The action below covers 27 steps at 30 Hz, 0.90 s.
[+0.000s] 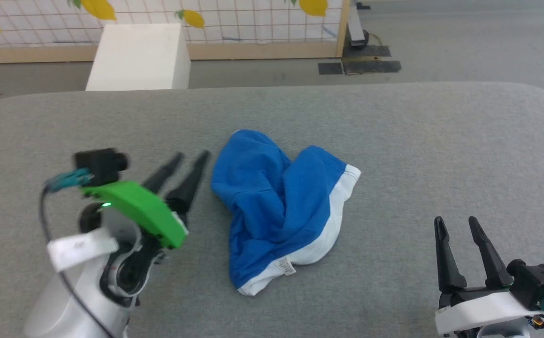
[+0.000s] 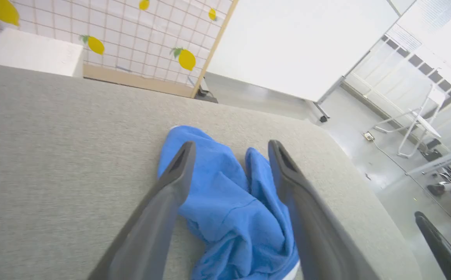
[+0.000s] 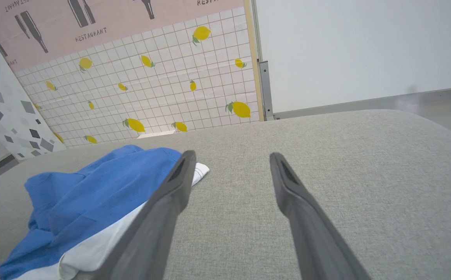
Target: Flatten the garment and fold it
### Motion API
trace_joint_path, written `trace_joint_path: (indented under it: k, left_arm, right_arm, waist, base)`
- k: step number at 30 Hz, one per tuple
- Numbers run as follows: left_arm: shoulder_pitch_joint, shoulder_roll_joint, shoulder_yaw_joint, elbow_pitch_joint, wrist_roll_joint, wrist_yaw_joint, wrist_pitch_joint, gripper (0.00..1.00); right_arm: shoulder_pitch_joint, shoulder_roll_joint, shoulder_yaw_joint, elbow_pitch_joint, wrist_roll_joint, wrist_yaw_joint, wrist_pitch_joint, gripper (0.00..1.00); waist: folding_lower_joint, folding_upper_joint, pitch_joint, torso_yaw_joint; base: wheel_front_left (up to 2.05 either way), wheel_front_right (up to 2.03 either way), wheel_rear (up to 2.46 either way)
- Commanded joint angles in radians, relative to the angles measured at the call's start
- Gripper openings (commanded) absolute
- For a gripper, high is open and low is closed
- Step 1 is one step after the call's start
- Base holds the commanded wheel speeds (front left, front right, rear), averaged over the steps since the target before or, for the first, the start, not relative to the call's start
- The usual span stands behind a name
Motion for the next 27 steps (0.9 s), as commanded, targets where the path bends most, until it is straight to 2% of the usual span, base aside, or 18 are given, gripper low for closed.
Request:
trace_joint_path:
  k: [1, 5, 7, 9, 12, 15, 17, 22, 26, 27]
  left_arm:
    - [0.039, 0.008, 0.02, -0.008, 0.032, 0.012, -0.07, 1.0]
    - [0.132, 0.006, 0.062, -0.007, 0.15, 0.057, -0.306, 1.0]
    - [0.18, 0.0, 0.067, 0.001, 0.203, 0.082, -0.383, 1.0]
    - [0.226, -0.006, 0.072, 0.001, 0.263, 0.117, -0.415, 1.0]
    - [0.298, -0.043, 0.098, -0.025, 0.323, 0.166, -0.43, 1.0]
    - [0.353, -0.081, 0.122, -0.064, 0.372, 0.188, -0.432, 1.0]
    - [0.373, -0.103, 0.135, -0.078, 0.388, 0.187, -0.432, 1.0]
    - [0.369, -0.136, 0.152, -0.079, 0.415, 0.157, -0.432, 1.0]
    - [0.337, -0.161, 0.163, -0.067, 0.422, 0.125, -0.432, 1.0]
    - [0.306, -0.177, 0.168, -0.058, 0.422, 0.098, -0.432, 1.0]
  right_arm:
    - [0.008, 0.0, -0.003, 0.002, -0.01, -0.002, -0.006, 1.0]
    - [0.002, 0.0, -0.008, 0.01, -0.012, -0.002, 0.001, 1.0]
    - [-0.008, 0.0, -0.01, 0.016, -0.011, -0.002, 0.025, 1.0]
    - [-0.024, 0.0, -0.014, 0.023, -0.015, -0.002, 0.058, 1.0]
    - [-0.063, 0.0, -0.03, 0.048, -0.006, -0.002, 0.132, 1.0]
    - [-0.129, 0.0, -0.056, 0.081, -0.025, -0.002, 0.246, 1.0]
    - [-0.197, 0.0, -0.073, 0.104, -0.028, -0.002, 0.333, 1.0]
    - [-0.385, 0.0, -0.094, 0.192, -0.14, -0.002, 0.59, 1.0]
    - [-0.52, 0.0, -0.084, 0.285, -0.266, -0.002, 0.81, 1.0]
    - [-0.598, -0.001, -0.084, 0.344, -0.349, -0.002, 0.922, 1.0]
  waist:
    - [0.0, 0.0, -0.018, 0.033]
    - [0.0, 0.0, -0.023, 0.063]
    - [0.0, 0.0, -0.024, 0.074]
    - [0.0, 0.0, -0.021, 0.084]
    - [0.0, 0.0, -0.015, 0.103]
    - [0.0, 0.0, 0.004, 0.128]
    - [0.0, 0.0, 0.022, 0.144]
    - [0.0, 0.0, 0.075, 0.195]
    - [0.0, 0.0, 0.129, 0.238]
    - [0.0, 0.0, 0.173, 0.27]
  base:
    - [0.0, 0.0, 0.0]
    - [0.0, 0.0, 0.0]
    - [0.0, 0.0, 0.0]
    - [0.0, 0.0, 0.0]
    - [0.0, 0.0, 0.0]
    - [0.0, 0.0, 0.0]
    - [0.0, 0.0, 0.0]
    - [0.0, 0.0, 0.0]
    - [0.0, 0.0, 0.0]
    - [0.0, 0.0, 0.0]
